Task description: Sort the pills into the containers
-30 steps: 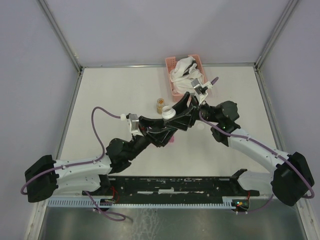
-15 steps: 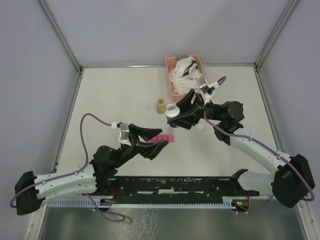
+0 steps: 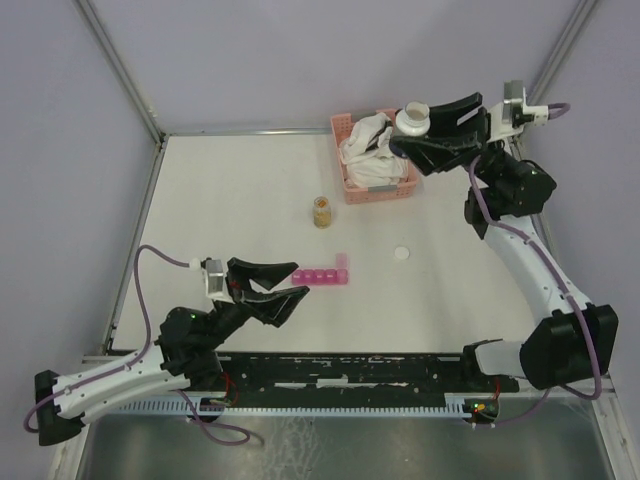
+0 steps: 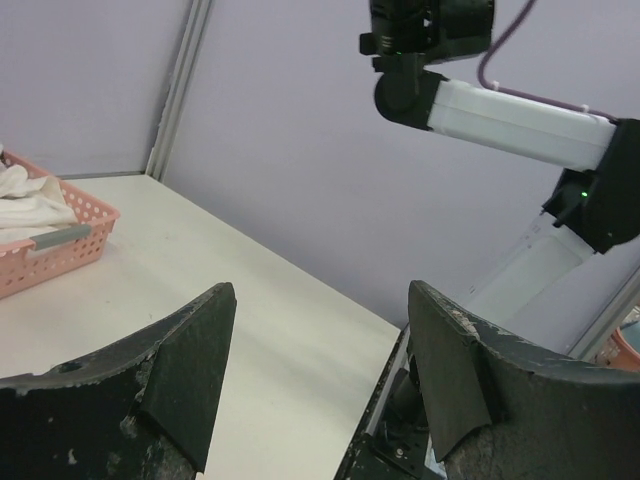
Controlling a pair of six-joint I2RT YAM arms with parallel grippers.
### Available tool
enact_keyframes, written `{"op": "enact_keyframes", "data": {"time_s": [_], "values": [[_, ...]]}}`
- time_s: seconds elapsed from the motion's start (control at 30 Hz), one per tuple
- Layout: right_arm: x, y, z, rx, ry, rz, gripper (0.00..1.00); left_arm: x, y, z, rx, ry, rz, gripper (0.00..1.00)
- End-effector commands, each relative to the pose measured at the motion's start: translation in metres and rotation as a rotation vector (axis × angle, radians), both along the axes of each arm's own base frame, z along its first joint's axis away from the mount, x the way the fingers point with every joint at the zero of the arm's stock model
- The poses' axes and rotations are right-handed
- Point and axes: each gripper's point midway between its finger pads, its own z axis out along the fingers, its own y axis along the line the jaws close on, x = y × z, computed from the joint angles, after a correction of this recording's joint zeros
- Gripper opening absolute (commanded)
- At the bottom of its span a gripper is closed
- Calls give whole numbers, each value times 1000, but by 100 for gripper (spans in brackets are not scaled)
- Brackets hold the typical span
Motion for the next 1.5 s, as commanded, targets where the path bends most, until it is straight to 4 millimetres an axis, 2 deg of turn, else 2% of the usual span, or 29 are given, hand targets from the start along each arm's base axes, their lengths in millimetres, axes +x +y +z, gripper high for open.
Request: {"op": "enact_keyframes", "data": {"time_s": [0.0,0.03,0.1,0.13,0.17,0.2,0.23,0.27,0.3,0.33,0.37,0.4,0.47,0.5,0.57,0.6,0.67,0.73,0.8,0.9,1.0,1.1,1.17,1.27,1.37,1.47], "values": [[-74,0,13,-26,-162,23,1,1,3,-2,-1,17,11,77],[-62,-13,15,-32,-137,-39,0,1,2,-2,0,17,8,76],[-20,-51,27,24,-36,-185,1,1,1,-4,7,20,4,77],[-4,-64,34,46,4,-210,0,1,0,-4,9,20,2,77],[2,-65,37,60,68,-159,1,1,-1,-4,12,20,0,76],[-13,-55,45,65,92,-37,1,1,-2,-4,15,20,0,77],[-48,-31,47,30,19,103,1,2,-3,-4,18,18,2,76],[-66,-11,39,-30,17,157,1,2,-4,-3,19,16,3,77],[-54,-5,29,-77,82,86,1,3,-4,-2,18,12,3,76],[-39,-14,32,-102,60,-63,1,3,-6,-2,19,11,1,76],[-24,-25,38,-121,47,-141,1,2,-7,-1,17,7,-4,77],[-11,-38,46,-80,51,-140,1,1,-8,0,15,5,-13,76],[-24,-40,56,8,52,57,1,0,-11,1,23,5,-23,76],[-20,-39,51,10,95,104,1,0,-11,0,27,4,-22,76],[2,-58,51,54,123,-8,1,0,-10,1,28,0,-21,76],[-1,-60,51,59,109,-19,1,0,-10,0,26,-1,-21,76],[-25,-39,43,-6,39,40,1,0,-9,-1,27,0,-19,76],[-10,-38,23,-82,51,-50,0,1,-8,-4,34,-2,-8,76],[-5,-34,-12,-210,63,-71,1,1,-7,-3,37,-6,-2,76],[-16,-25,-75,-374,117,-3,0,11,0,-4,42,48,51,83],[-30,-25,-143,-533,139,-11,0,32,17,-14,54,144,192,100],[-59,-19,-208,-705,114,78,1,52,36,-20,64,197,339,99],[-77,-16,-228,-739,14,142,1,60,47,-16,73,194,415,99],[-87,-7,-241,-719,-36,218,1,71,59,-3,91,165,515,99],[-86,7,-270,-797,-12,252,1,80,66,7,105,139,573,99],[-73,15,-299,-878,86,211,1,93,64,7,108,150,578,99]]}}
